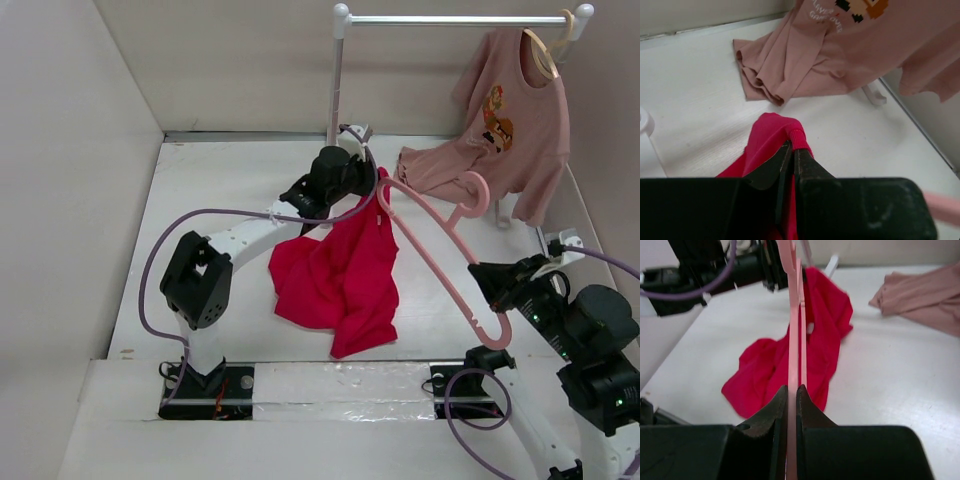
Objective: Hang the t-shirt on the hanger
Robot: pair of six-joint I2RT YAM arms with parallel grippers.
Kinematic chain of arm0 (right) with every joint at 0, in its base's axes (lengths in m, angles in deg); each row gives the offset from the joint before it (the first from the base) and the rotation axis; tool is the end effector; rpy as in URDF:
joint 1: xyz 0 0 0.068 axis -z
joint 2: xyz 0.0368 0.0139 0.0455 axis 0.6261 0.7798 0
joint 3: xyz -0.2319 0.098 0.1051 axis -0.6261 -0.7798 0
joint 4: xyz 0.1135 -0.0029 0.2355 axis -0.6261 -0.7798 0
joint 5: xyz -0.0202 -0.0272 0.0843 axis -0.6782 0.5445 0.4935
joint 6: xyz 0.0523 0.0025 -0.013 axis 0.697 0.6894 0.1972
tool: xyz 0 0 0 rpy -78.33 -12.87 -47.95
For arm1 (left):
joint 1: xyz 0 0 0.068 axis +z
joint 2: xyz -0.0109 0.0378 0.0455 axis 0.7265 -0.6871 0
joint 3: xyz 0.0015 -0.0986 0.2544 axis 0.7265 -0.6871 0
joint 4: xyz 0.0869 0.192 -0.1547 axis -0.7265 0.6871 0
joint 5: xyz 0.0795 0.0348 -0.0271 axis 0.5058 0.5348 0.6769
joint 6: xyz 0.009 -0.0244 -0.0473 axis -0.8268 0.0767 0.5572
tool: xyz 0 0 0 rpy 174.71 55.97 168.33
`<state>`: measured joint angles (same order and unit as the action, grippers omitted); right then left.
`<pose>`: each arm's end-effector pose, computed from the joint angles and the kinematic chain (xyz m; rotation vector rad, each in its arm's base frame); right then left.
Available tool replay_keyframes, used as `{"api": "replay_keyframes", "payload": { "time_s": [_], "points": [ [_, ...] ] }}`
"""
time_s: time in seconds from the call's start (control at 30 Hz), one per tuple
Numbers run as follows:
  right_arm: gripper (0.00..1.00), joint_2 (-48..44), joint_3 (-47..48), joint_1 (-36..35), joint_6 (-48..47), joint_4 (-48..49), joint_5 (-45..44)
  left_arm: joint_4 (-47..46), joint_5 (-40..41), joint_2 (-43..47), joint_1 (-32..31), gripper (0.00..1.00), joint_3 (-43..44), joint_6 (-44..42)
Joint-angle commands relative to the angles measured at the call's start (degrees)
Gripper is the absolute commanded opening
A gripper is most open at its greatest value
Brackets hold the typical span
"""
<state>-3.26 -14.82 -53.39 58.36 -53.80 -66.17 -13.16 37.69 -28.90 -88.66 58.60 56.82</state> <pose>0.0142 0.0106 0.4079 -0.1390 1.6785 0.5460 0.3254 -0.2963 0.3259 0.4022 1.6709 -0.8330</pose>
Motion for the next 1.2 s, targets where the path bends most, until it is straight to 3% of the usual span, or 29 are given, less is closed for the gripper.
{"api": "replay_keyframes", "payload": {
  "time_s": [0.0, 0.83, 1.17],
  "points": [
    [0.00, -1.40, -0.35, 0.13, 0.64, -2.00, 5.53, -1.91, -1.80, 0.48, -0.30, 0.00, 4.70, 0.06],
    [0.00, -0.26, -0.88, 0.13, -1.12, -1.04, -0.70, -0.06, -1.98, 6.19, -0.91, 0.00, 1.01, -1.79],
    [0.00, 1.24, -6.33, 0.13, -0.86, 5.28, 1.66, -0.94, -4.36, 9.26, -2.75, 0.00, -1.09, -0.82]
  ]
}}
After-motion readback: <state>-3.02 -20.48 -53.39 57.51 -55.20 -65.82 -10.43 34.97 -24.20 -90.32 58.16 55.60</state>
